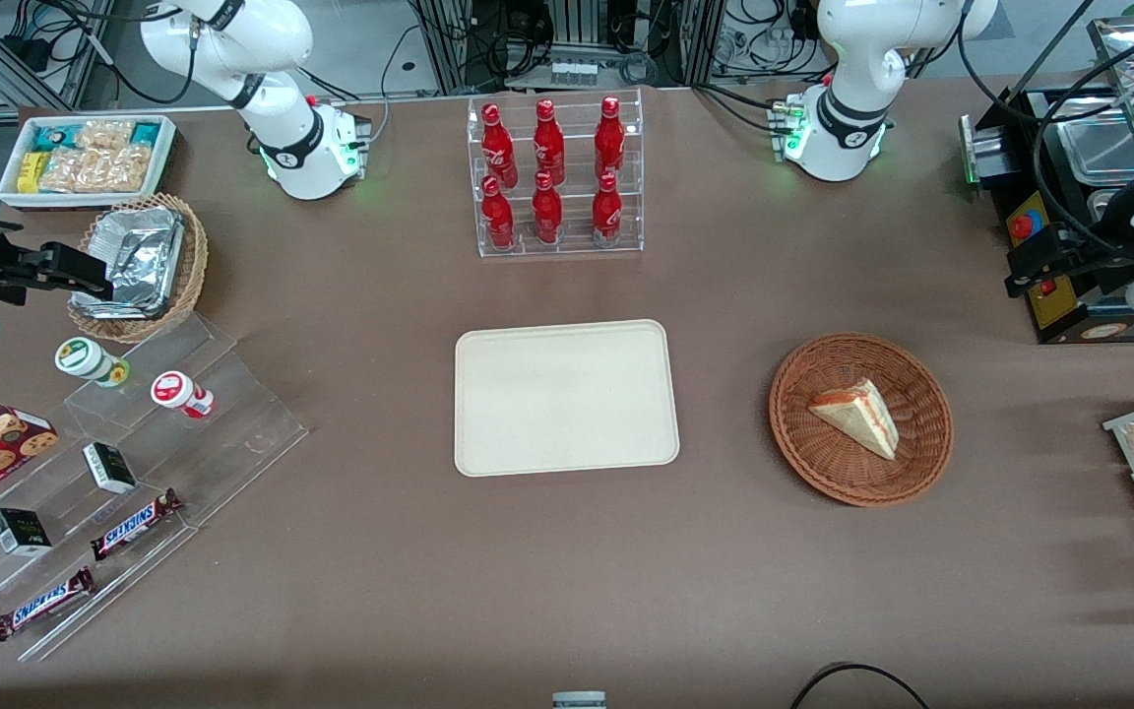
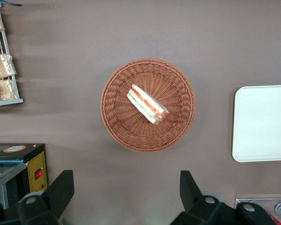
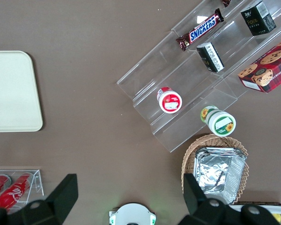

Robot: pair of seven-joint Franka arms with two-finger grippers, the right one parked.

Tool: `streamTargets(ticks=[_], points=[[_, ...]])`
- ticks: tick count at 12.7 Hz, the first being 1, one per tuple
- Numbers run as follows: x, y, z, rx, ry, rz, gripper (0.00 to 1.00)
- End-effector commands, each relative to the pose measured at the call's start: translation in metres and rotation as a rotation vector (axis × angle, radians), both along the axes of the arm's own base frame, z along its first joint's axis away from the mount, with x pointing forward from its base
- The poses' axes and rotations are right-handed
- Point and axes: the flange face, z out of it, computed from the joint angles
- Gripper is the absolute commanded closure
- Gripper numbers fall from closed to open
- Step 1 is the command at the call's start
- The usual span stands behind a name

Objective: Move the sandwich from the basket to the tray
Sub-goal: 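Move the left gripper over the wrapped sandwich in the wicker basket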

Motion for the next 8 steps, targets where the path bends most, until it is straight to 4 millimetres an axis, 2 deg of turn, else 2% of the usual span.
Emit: streamTargets(ticks=[1, 4, 6, 8], points=[[-0.001, -0.004, 0.002, -0.012, 0.008, -0.022, 0.0], [0.006, -0.015, -0.012, -0.006, 0.024, -0.02, 0.0], [0.016, -0.022, -0.045, 0.005, 0.014, 0.023, 0.0], [0.015, -0.031, -0.079, 0.005, -0.013, 0.107, 0.0]])
